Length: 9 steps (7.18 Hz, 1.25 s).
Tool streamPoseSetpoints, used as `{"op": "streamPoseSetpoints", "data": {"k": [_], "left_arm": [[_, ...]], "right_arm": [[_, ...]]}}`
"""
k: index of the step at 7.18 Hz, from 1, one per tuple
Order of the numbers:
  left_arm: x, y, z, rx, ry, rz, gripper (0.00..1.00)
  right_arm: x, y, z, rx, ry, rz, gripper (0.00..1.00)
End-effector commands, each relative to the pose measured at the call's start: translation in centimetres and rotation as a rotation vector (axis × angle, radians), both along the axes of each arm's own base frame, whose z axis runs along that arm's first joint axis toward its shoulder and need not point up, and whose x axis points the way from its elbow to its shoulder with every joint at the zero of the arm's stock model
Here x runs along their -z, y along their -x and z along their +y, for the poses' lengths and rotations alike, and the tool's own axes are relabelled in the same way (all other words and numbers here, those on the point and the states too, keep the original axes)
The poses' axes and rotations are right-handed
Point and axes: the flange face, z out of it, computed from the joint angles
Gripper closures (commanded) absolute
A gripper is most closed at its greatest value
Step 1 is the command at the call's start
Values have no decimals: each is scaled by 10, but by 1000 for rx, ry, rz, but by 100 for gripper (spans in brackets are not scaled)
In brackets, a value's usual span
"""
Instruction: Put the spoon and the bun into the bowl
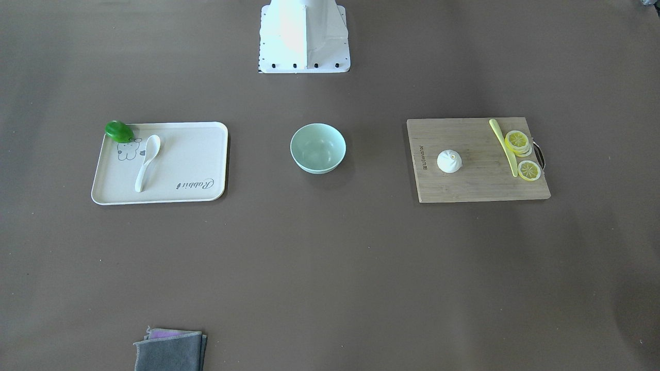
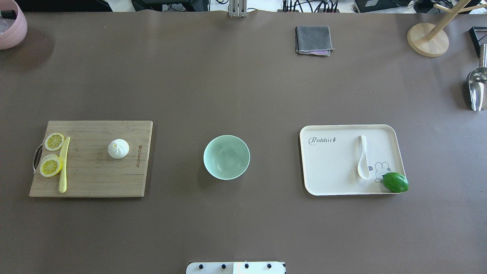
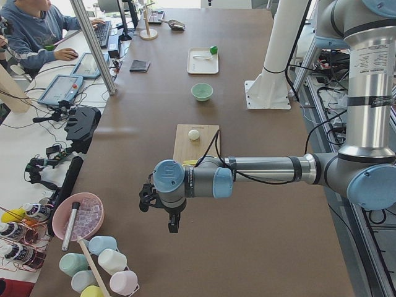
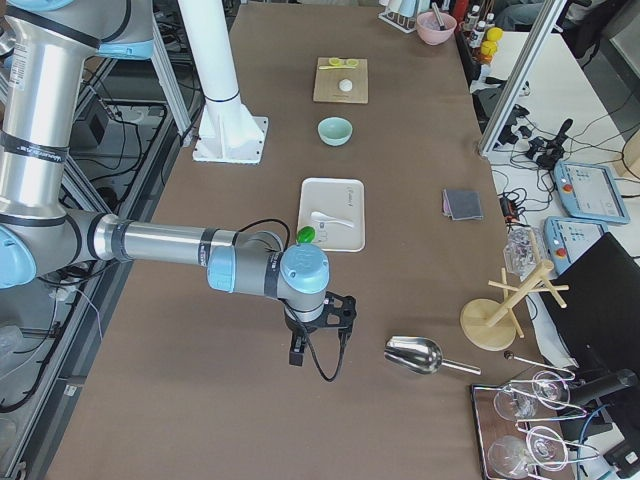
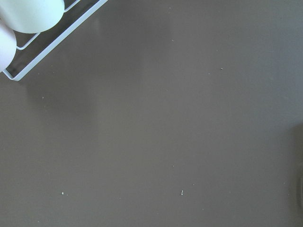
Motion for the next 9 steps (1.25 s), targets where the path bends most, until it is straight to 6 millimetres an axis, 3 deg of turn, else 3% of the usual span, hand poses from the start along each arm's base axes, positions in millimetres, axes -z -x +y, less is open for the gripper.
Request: {"op": "streamPoseSetpoints", "data": {"k": [1, 3, 5, 9], "left_arm": [[0, 0, 0, -1, -1, -2, 1], [8, 1, 0, -2, -13, -3, 1], [-1, 0, 6, -3, 6, -6, 1], [0, -2, 12, 6, 17, 5, 1]], "right_arm": [[11, -1, -22, 6, 14, 3, 0], [7, -1, -23, 14, 17, 35, 0], [4, 2, -24, 26, 22, 46, 0], [23, 24, -47, 66, 16, 49, 0]]}}
